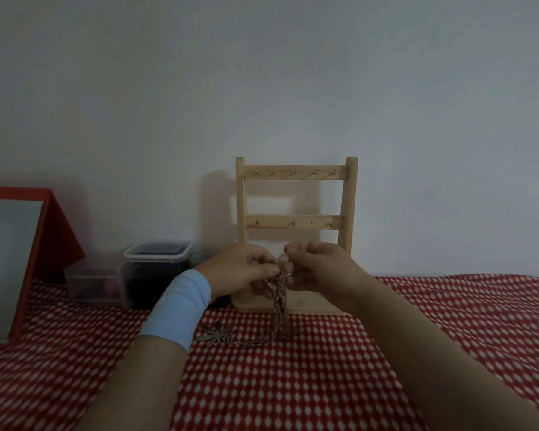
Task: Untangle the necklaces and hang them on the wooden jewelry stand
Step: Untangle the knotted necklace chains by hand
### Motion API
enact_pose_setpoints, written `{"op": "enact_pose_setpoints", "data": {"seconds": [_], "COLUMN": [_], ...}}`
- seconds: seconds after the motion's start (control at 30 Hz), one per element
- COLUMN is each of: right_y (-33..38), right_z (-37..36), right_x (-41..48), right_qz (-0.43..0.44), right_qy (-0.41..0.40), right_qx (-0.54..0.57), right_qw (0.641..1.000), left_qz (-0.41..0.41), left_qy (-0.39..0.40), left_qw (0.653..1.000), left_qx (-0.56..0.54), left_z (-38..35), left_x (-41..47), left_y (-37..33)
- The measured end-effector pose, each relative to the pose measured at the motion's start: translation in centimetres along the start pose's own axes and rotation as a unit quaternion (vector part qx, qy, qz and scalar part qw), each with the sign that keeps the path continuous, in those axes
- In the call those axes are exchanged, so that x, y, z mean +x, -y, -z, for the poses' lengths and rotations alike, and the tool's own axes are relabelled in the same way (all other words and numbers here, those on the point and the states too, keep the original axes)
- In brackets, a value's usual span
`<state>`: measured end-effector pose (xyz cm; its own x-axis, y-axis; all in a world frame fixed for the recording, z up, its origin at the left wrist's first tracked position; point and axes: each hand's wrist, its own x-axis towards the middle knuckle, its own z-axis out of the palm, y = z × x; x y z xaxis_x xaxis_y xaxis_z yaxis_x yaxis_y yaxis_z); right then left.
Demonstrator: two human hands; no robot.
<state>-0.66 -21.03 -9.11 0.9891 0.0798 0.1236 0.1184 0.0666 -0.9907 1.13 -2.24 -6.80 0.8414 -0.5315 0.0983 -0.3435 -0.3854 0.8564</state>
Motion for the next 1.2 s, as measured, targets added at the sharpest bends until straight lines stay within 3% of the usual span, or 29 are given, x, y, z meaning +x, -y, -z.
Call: {"op": "enact_pose_setpoints", "data": {"seconds": [0.1,0.23,0.37,0.63,0.83,1.1,1.2], "right_y": [-0.1,-0.1,0.7,1.4,1.4,1.0,0.8], "right_z": [-0.3,-0.2,-0.3,0.4,-0.2,0.5,0.3], "right_x": [0.2,-0.1,-0.6,-1.4,-1.2,-0.9,-0.7], "right_qz": [0.018,0.003,0.049,0.066,0.098,0.075,0.069], "right_qy": [-0.049,-0.047,-0.039,0.003,0.012,0.007,0.006], "right_qx": [-0.061,-0.115,-0.162,-0.209,-0.188,-0.133,-0.192], "right_qw": [0.997,0.992,0.985,0.976,0.977,0.988,0.979], "left_qz": [-0.008,-0.032,-0.050,-0.019,-0.010,-0.016,-0.027], "left_qy": [-0.042,-0.104,-0.113,-0.088,-0.079,-0.039,-0.032], "left_qw": [0.999,0.994,0.992,0.996,0.997,0.999,0.998], "left_qx": [-0.029,-0.028,-0.010,-0.017,-0.022,-0.010,0.037], "left_z": [-0.1,-0.2,-0.2,-0.2,-0.5,-0.2,0.1], "left_x": [0.4,1.1,1.0,0.3,0.4,0.4,0.7], "left_y": [0.0,0.4,0.2,-0.2,-0.1,0.3,0.6]}}
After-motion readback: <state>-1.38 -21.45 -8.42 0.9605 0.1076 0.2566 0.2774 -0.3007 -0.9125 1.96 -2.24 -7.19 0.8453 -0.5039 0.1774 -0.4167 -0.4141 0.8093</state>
